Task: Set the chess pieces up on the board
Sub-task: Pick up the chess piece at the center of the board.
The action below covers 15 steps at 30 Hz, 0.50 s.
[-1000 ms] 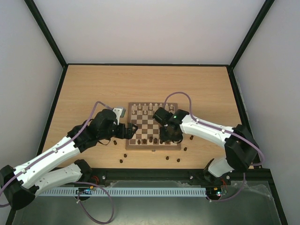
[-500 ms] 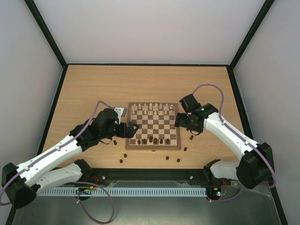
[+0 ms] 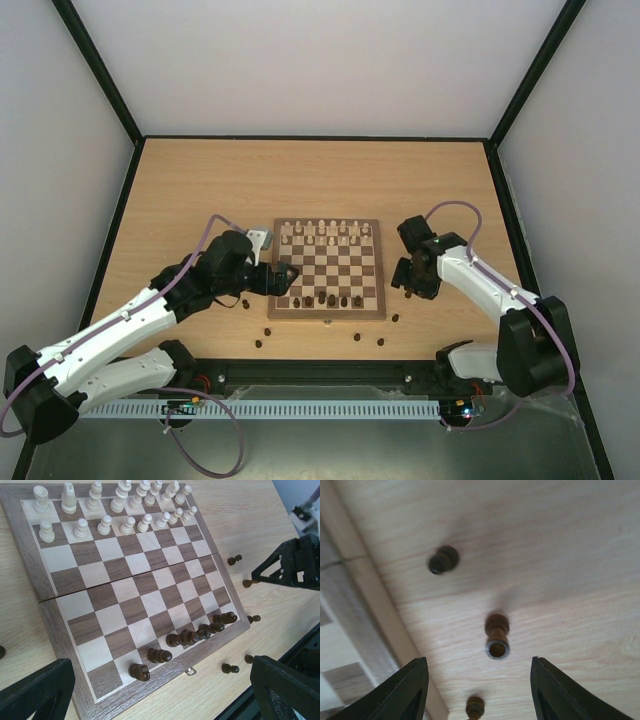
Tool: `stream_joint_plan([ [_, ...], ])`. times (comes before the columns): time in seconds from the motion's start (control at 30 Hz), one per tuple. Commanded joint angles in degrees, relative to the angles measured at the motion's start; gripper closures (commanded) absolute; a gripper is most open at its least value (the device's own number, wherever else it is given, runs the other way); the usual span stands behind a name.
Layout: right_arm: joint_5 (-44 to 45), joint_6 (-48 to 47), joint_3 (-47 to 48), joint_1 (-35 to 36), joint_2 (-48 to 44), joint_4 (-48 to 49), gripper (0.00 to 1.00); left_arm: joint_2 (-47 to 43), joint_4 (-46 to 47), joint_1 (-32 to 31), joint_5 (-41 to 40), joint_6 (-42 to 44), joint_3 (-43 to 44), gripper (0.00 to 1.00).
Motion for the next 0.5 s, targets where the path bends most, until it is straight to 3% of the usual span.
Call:
stream_joint_plan([
  [0.0,-0.84,3.01,-3.82,-0.14,-2.07,-1.61,0.45,-0.70,0.07,0.43,1.59,1.20,-0.32,0.01],
  [0.47,0.99,4.46,-3.71,-0.14,0.56,-0.71,0.57,-0.43,0.09,0.43,3.93,2.45,-0.10,0.01],
])
